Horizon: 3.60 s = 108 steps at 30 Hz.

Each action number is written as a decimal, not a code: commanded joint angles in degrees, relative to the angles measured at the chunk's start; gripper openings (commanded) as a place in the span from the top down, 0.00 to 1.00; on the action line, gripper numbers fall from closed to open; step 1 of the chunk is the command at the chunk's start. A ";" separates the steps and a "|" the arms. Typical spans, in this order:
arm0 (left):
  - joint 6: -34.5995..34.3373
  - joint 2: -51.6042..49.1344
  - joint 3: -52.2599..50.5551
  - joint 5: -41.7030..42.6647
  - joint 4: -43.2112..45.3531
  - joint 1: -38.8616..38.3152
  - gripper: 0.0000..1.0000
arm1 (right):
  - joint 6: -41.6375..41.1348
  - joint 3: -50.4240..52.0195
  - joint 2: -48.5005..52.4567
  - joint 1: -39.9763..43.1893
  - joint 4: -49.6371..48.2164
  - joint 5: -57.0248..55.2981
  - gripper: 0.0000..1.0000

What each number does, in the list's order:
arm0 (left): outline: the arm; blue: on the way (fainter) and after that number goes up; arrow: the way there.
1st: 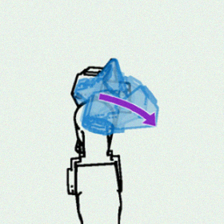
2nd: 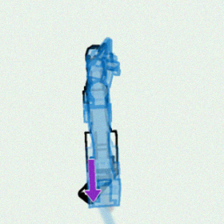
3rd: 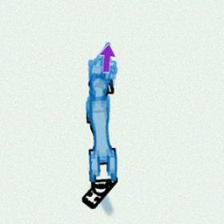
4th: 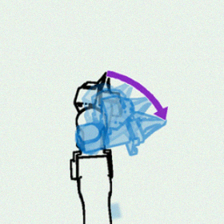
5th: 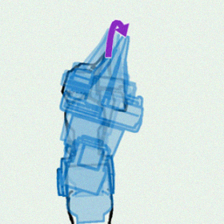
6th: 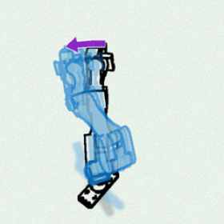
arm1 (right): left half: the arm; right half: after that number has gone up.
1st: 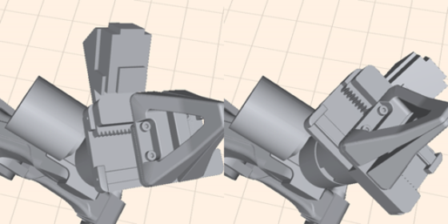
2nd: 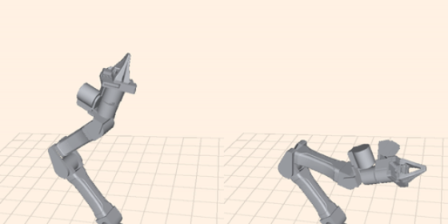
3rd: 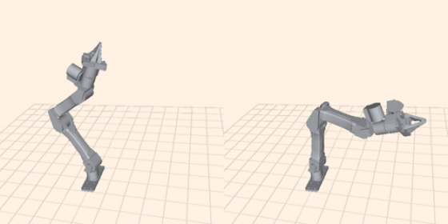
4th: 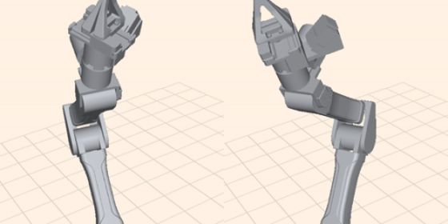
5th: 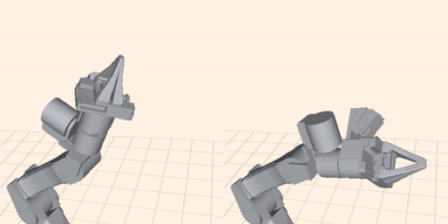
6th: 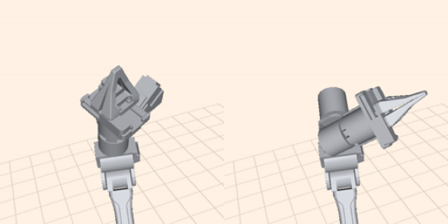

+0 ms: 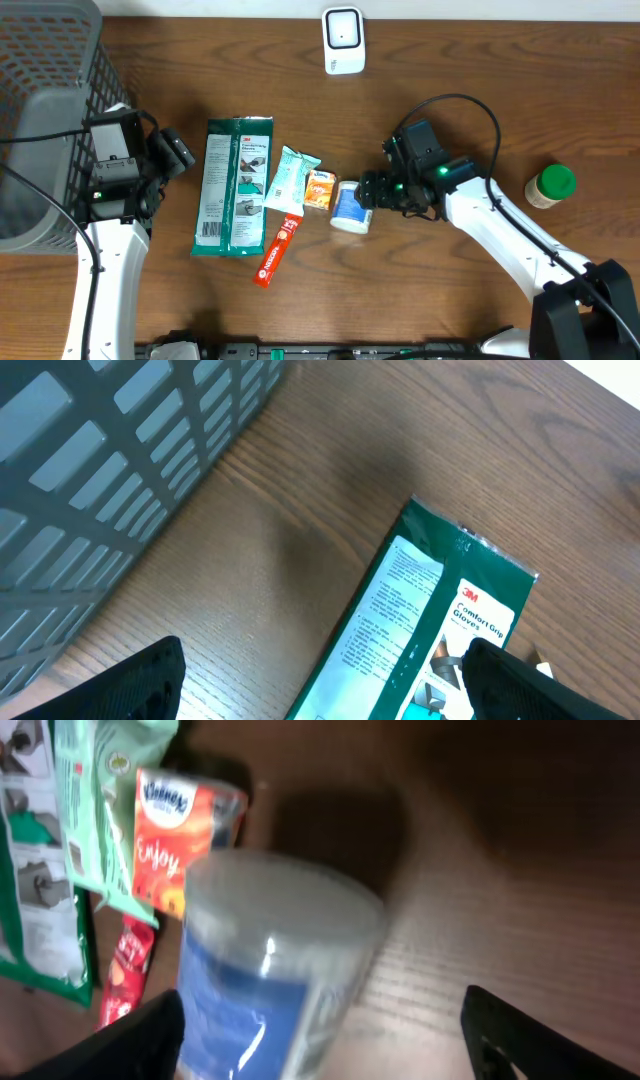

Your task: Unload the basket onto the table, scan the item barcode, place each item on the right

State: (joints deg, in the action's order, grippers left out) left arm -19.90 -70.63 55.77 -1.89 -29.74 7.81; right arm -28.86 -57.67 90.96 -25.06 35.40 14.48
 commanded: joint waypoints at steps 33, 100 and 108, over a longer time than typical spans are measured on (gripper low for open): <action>-0.35 0.55 1.46 -0.70 -0.02 0.20 0.12 | 5.51 -17.05 -3.39 -2.10 20.37 -10.84 0.01; -0.35 0.55 1.46 -0.70 -0.02 0.20 0.12 | -8.28 -25.64 24.76 -10.84 28.63 -23.06 0.30; -0.35 0.55 1.46 -0.70 -0.02 0.20 0.12 | -1.64 -27.80 14.62 -8.70 29.70 -23.23 0.34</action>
State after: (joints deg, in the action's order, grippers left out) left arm -19.92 -70.63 55.77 -1.87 -29.74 7.81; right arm -34.37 -83.37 112.84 -34.52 65.25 -8.40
